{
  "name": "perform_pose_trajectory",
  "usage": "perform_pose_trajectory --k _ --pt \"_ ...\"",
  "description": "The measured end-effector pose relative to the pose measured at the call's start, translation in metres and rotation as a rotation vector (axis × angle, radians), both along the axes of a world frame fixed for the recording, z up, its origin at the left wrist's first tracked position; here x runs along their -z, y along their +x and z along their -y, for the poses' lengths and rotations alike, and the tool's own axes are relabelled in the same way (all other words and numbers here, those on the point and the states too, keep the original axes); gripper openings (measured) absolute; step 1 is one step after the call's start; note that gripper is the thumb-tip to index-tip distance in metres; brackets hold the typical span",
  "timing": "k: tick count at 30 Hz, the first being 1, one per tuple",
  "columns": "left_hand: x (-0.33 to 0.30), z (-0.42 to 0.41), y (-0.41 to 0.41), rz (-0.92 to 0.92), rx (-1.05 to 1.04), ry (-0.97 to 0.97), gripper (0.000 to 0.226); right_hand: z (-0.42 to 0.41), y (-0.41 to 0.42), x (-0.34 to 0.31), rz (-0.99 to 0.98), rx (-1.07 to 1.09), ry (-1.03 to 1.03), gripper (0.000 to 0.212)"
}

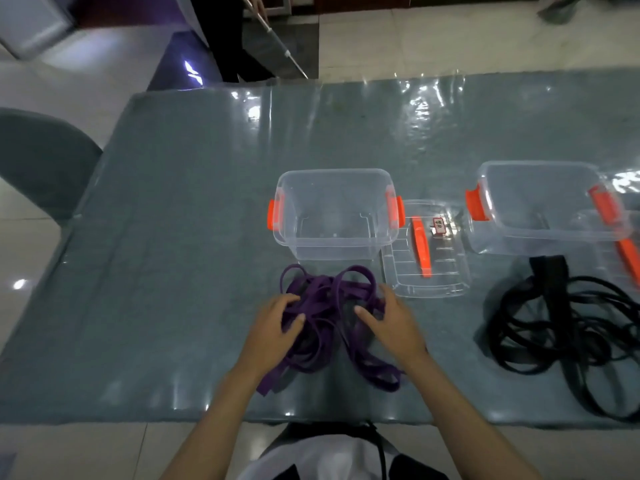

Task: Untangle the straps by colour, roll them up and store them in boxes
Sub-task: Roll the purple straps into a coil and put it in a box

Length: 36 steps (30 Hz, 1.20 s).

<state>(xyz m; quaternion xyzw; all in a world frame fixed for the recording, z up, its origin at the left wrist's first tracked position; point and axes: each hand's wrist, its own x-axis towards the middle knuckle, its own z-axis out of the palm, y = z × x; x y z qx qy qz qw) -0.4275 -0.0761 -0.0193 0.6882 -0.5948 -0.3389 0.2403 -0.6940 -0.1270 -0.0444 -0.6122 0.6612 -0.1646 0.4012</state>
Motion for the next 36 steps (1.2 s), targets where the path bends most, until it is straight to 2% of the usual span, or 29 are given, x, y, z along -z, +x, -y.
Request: perform_pose_trajectory --k 1,3,5,6,10,12,16,19,21,23,26,30,34,36 --pt "0.003 0.001 -0.004 0.033 0.065 0.051 0.051 0.009 0.01 -0.003 -0.017 0.01 0.027 0.084" --pt "0.011 0.002 -0.011 0.164 0.203 0.17 0.08 0.021 0.03 -0.005 -0.189 -0.018 0.04 0.101" --pt "0.022 0.001 -0.015 0.326 0.33 0.244 0.094 0.025 0.046 -0.003 -0.333 -0.055 0.035 0.103" --pt "0.027 -0.001 -0.016 0.371 0.356 0.254 0.096 0.023 0.05 0.0 -0.362 -0.065 0.011 0.097" --pt "0.035 -0.001 -0.011 0.358 0.273 0.173 0.082 0.015 0.04 0.006 -0.249 0.009 -0.163 0.052" --pt "0.035 0.002 -0.01 0.332 0.233 0.139 0.071 0.011 0.031 0.003 -0.156 0.078 -0.198 0.042" --pt "0.023 0.022 -0.02 0.147 0.121 0.18 0.061 0.009 0.026 -0.009 0.04 0.185 -0.288 0.045" --pt "0.01 0.037 -0.033 0.042 0.133 0.136 0.061 0.012 0.029 -0.028 0.158 0.173 -0.338 0.045" --pt "-0.001 0.044 -0.042 -0.173 0.115 0.12 0.063 0.011 0.034 -0.047 0.243 0.13 -0.393 0.044" --pt "-0.008 0.048 -0.053 -0.41 0.022 0.09 0.052 0.008 0.038 -0.066 0.345 0.107 -0.448 0.04" --pt "-0.013 0.047 -0.066 -0.582 -0.154 0.056 0.041 0.005 0.041 -0.087 0.414 0.083 -0.435 0.031" --pt "-0.016 0.041 -0.068 -0.587 -0.302 -0.044 0.036 -0.001 0.042 -0.107 0.481 0.054 -0.427 0.024" --pt "-0.022 0.04 -0.059 -0.539 -0.254 -0.137 0.008 -0.006 0.042 -0.115 0.54 0.059 -0.414 0.025" --pt "-0.03 0.038 -0.056 -0.574 -0.268 -0.184 0.006 -0.008 0.041 -0.115 0.515 0.075 -0.413 0.026"
